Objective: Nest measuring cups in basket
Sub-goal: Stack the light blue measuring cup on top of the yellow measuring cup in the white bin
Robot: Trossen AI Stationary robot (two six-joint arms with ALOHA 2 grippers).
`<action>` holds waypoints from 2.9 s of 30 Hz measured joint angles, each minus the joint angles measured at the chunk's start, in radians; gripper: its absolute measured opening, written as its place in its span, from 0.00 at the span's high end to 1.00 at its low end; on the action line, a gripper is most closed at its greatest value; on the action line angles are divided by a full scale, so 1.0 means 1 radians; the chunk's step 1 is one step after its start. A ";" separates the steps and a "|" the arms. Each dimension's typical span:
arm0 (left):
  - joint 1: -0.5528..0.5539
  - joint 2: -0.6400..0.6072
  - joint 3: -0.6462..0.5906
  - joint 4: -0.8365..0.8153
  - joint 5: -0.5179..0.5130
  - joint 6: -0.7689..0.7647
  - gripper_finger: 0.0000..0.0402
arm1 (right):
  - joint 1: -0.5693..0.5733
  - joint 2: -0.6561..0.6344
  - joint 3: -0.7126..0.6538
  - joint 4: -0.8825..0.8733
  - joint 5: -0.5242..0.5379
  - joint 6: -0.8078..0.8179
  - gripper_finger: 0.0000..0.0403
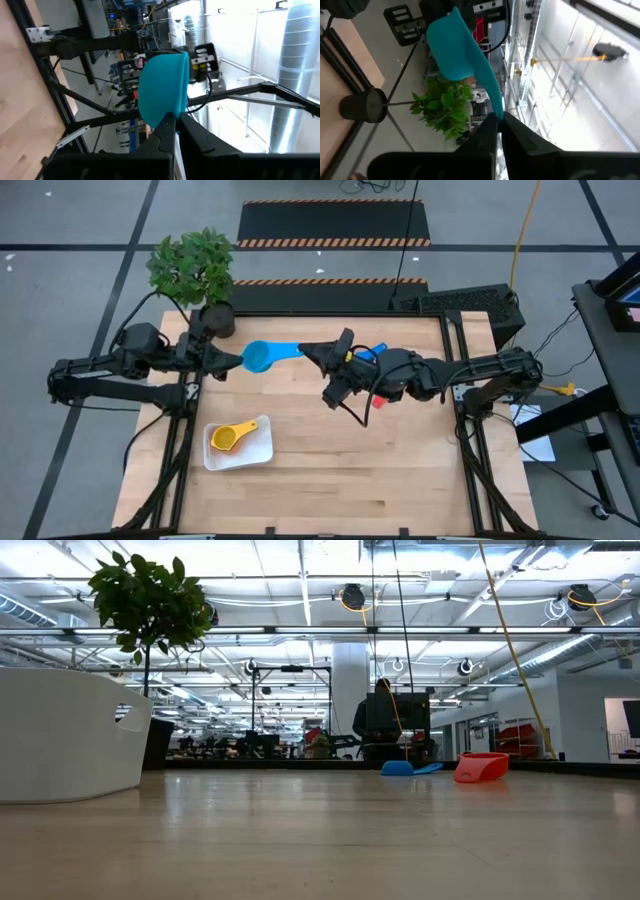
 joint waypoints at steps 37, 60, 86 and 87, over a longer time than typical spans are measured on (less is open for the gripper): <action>-0.225 -0.205 -0.001 -0.526 -0.293 0.152 1.00 | 0.325 0.004 -0.041 0.175 0.896 0.953 0.48; -0.769 -0.141 -0.171 -0.500 -0.823 -0.115 0.99 | 0.366 0.003 -0.041 0.476 1.007 0.988 0.48; -1.484 -0.156 -0.352 -0.810 -1.162 -0.767 0.99 | 0.310 0.003 -0.040 0.476 1.007 0.809 0.48; -1.503 -0.157 -0.352 -0.838 -1.179 -0.796 0.99 | 0.315 0.003 -0.040 0.476 1.007 0.811 0.48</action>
